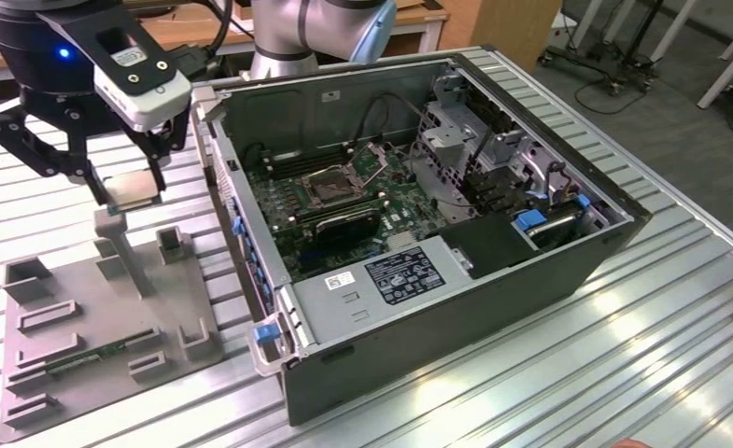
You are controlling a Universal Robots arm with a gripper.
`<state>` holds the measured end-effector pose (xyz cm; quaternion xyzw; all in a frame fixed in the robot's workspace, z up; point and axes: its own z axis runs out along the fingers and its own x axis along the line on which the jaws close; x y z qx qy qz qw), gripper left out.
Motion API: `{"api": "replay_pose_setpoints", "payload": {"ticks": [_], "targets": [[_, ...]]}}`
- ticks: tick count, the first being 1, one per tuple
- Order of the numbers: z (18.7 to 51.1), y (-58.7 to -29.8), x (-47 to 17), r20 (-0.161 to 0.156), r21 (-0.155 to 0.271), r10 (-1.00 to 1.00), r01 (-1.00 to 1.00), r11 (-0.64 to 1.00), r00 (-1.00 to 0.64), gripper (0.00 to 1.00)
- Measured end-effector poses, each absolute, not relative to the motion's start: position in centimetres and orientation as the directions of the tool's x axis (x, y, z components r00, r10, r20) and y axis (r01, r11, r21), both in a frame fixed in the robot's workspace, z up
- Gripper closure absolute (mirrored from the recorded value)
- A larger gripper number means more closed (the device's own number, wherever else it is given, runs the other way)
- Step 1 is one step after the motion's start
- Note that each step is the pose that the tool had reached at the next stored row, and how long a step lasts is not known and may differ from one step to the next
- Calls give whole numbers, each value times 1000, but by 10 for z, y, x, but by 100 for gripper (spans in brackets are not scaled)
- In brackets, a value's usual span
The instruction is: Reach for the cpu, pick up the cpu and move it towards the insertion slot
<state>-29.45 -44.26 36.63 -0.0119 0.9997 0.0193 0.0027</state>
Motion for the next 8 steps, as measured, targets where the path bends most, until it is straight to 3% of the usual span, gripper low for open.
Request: {"api": "replay_pose_setpoints", "payload": {"ticks": [8], "targets": [[366, -443, -293, -6, 39, -24, -24, 999, -1000, 47]]}}
